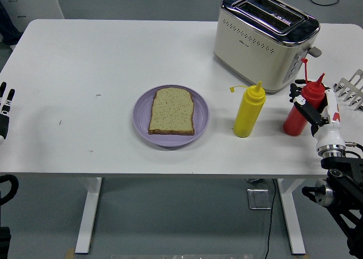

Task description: Pick up the cup,pour liquid into bread,place the cup on the desk

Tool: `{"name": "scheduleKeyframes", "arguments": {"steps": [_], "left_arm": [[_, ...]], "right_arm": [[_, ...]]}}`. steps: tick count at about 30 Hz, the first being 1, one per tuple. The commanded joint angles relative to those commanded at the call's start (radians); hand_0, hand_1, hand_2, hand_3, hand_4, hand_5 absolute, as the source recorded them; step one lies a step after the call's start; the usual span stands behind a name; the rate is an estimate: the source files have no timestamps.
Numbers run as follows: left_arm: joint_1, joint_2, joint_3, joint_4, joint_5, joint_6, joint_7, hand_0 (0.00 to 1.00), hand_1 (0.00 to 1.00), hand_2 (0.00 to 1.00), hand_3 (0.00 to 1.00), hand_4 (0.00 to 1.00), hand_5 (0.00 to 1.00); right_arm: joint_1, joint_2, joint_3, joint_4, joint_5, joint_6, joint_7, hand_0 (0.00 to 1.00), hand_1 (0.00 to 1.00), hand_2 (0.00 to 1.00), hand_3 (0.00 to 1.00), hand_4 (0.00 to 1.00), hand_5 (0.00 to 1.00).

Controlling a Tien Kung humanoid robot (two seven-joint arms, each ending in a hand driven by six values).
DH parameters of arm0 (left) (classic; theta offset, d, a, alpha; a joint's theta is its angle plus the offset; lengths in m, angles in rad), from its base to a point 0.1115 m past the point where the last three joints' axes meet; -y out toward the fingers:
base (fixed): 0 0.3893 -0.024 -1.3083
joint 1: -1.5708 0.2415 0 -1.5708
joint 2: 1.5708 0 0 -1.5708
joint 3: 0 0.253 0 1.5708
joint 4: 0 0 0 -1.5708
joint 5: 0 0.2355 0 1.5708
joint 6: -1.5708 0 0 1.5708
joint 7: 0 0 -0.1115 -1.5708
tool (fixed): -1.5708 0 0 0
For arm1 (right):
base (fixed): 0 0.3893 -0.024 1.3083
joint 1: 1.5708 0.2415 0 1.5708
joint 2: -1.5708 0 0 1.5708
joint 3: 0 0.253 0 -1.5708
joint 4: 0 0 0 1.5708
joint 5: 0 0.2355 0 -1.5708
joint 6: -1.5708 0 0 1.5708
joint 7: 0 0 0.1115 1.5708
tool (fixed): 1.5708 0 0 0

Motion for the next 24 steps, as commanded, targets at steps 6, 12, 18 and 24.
{"name": "scheduleKeyframes", "arguments": {"steps": [6,12,18,24], "left_arm": [[0.000,0.000,0.001,0.000,-0.001,0.000,0.000,0.811,0.802,0.839,0.750,0.619,0.998],[0.000,0.000,0.002,0.000,-0.001,0.000,0.000,0.811,0.803,0.839,0.750,0.617,0.998],[0.000,0.000,0.005,0.000,-0.001,0.000,0.000,0.811,0.803,0.839,0.750,0.618,0.998],[0.001,0.000,0.006,0.000,0.000,-0.001,0.001,0.811,0.803,0.839,0.750,0.618,0.998]], "right_arm": [[-0.008,-0.004,0.010,0.004,-0.019,0.026,-0.018,0.721,0.694,0.749,0.849,0.784,0.316],[-0.023,-0.006,0.035,0.016,-0.034,0.054,-0.020,0.868,0.812,0.903,0.985,0.801,0.319],[-0.049,-0.014,0.069,0.045,-0.066,0.096,-0.033,0.945,0.896,0.979,0.998,0.819,0.298],[-0.084,-0.040,0.107,0.091,-0.111,0.139,-0.051,0.976,0.919,0.998,0.998,0.836,0.277]]}}
